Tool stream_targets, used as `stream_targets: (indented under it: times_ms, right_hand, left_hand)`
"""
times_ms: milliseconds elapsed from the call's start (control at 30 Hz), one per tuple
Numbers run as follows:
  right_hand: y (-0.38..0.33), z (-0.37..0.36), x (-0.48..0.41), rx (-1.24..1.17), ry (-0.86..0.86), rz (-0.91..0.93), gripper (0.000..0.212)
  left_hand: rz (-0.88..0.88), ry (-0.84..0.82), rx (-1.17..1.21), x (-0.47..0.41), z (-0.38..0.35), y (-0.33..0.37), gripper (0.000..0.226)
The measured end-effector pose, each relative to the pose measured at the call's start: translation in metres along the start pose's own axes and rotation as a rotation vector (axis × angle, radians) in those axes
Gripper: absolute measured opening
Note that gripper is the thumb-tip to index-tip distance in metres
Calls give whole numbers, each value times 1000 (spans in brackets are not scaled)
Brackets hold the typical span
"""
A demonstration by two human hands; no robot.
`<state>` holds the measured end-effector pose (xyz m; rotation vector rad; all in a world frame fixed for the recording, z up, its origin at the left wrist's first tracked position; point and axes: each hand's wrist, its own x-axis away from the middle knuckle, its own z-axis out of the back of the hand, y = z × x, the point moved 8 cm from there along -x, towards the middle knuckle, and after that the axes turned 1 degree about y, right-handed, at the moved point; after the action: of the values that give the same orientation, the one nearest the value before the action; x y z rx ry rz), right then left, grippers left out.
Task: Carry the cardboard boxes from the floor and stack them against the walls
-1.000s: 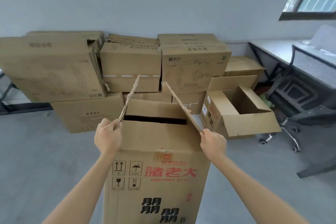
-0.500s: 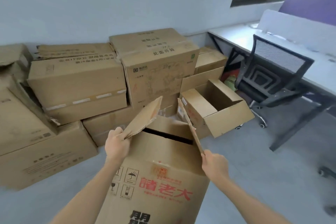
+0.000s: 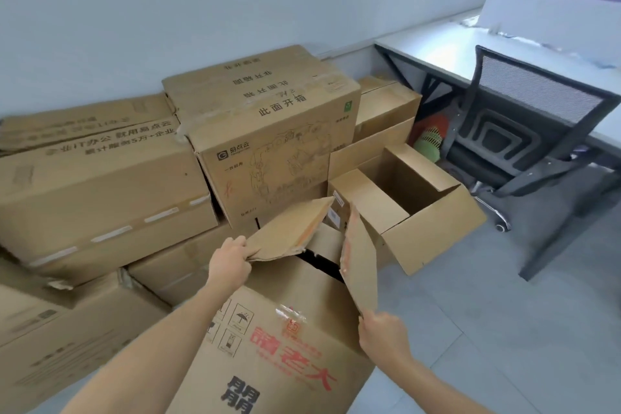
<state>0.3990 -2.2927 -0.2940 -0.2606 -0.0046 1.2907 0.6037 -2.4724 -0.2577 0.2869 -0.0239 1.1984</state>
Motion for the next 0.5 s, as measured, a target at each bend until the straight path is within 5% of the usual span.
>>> stream_targets:
  times_ms: [500]
  right_hand:
    - [-32, -54, -67, 5, -112, -80, 50]
  left_hand:
    - [-242, -93, -230, -115, -36, -29, 50]
